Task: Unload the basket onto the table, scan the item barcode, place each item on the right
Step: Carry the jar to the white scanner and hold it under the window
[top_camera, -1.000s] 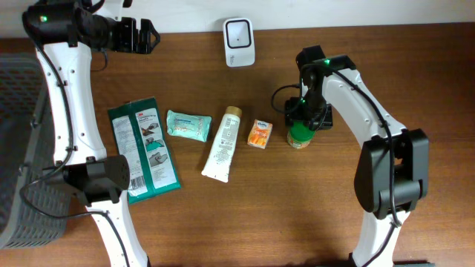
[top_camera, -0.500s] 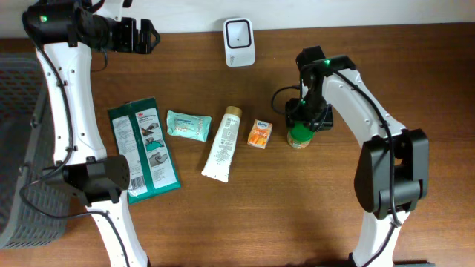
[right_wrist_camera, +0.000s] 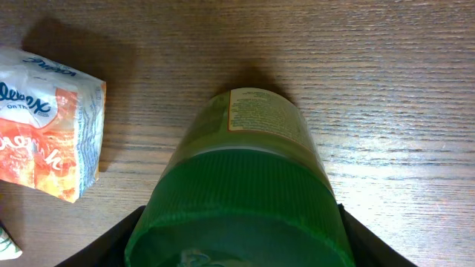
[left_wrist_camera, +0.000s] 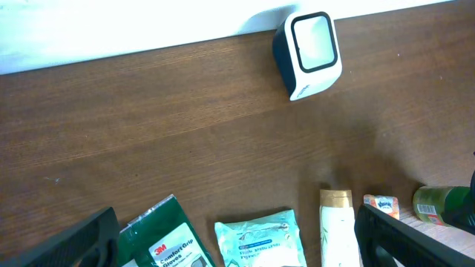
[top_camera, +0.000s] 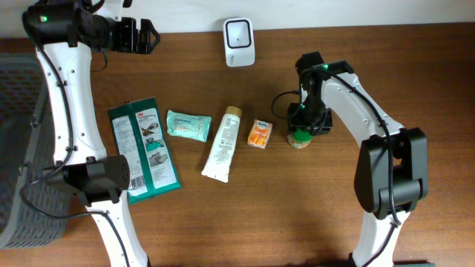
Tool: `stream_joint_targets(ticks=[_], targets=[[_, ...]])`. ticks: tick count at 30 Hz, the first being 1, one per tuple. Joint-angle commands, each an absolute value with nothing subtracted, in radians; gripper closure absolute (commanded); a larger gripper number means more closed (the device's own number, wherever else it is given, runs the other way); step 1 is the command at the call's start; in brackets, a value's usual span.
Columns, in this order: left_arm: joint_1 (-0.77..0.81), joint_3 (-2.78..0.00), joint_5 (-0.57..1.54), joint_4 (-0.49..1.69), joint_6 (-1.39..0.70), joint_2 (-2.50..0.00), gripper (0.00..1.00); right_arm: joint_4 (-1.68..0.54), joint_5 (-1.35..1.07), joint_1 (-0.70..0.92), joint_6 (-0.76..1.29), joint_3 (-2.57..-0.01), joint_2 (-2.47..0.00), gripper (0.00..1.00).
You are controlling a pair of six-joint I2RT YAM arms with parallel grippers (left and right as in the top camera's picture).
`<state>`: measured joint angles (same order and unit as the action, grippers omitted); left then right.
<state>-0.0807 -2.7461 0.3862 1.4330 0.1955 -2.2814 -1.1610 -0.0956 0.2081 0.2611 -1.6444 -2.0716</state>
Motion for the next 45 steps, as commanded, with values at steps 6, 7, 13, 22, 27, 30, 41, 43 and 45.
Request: stream_joint_targets(ticks=[6, 7, 13, 22, 27, 30, 41, 43, 45], targets=[[-0.082, -2.754, 0.397, 1.434, 0.215, -2.271, 0.01, -1.191, -0.158, 0.206, 0.24, -1.752, -2.069, 0.47], [-0.082, -2.754, 0.397, 1.434, 0.215, -2.271, 0.01, -1.198, -0.225, 0.206, 0.194, -1.782, -2.068, 0.47], [-0.082, -2.754, 0.397, 1.434, 0.215, -2.271, 0.01, -1.21, -0.716, 0.206, -0.094, -1.938, -2.065, 0.47], [-0.081, -2.754, 0.397, 1.434, 0.215, -2.271, 0.01, -1.359, -1.038, 0.182, -0.18, -2.157, -2.058, 0.48], [-0.082, -2.754, 0.397, 1.434, 0.215, -2.271, 0.01, -1.443, -1.044, 0.175, -0.187, -2.258, -2.03, 0.48], [-0.081, -2.754, 0.397, 1.434, 0.215, -2.271, 0.01, -1.478, -1.044, 0.176, -0.187, -2.294, -1.999, 0.48], [-0.082, -2.754, 0.397, 1.434, 0.215, -2.271, 0.01, -1.468, -0.891, 0.2, -0.205, -2.296, -1.955, 0.48], [-0.082, -2.754, 0.397, 1.434, 0.215, -2.271, 0.01, -1.441, -0.754, 0.231, -0.183, -2.296, -1.971, 0.48], [-0.082, -2.754, 0.397, 1.434, 0.215, -2.271, 0.01, -1.377, -0.521, 0.279, -0.123, -2.296, -1.996, 0.49]])
